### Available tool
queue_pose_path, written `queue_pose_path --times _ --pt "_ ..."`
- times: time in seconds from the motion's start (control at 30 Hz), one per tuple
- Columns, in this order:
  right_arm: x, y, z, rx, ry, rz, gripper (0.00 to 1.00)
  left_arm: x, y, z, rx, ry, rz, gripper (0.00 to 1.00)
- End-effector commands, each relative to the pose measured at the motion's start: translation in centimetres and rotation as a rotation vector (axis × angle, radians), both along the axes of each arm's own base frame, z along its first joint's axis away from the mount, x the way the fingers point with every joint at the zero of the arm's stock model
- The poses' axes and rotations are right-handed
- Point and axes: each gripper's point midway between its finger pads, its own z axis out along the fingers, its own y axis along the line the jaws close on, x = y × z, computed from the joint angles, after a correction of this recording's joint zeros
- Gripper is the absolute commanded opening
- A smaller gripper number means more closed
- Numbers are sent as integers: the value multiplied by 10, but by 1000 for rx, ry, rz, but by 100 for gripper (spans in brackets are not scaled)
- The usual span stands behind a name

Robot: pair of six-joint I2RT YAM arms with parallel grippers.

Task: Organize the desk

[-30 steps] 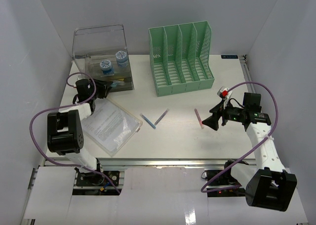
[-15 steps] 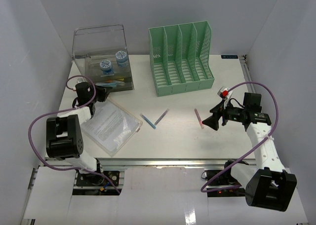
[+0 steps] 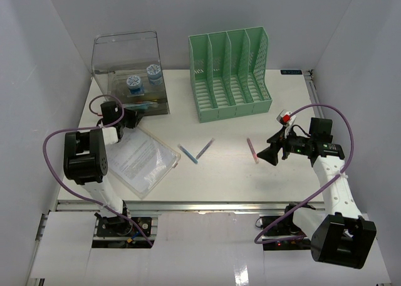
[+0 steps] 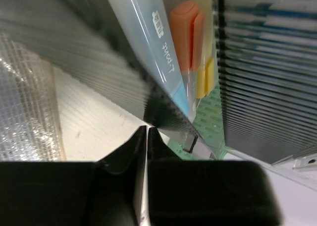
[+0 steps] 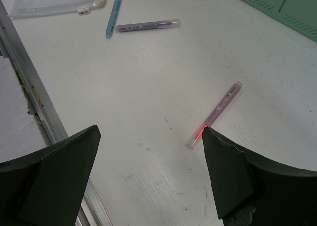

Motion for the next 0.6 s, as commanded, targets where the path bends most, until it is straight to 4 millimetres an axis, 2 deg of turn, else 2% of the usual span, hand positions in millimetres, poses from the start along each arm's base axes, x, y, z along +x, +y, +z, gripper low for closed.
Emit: queue_pose_path --times 0.0,0.2,0.43,0.57 --pt "0 0 1 9 -17 8 90 25 7 35 3 -87 17 23" --pt "0 0 1 11 -19 6 90 28 11 38 19 -89 17 40" --pt "0 -1 2 14 -22 4 90 26 13 33 19 -88 8 53" --pt "0 -1 3 15 -22 2 90 26 13 33 23 -96 -2 57"
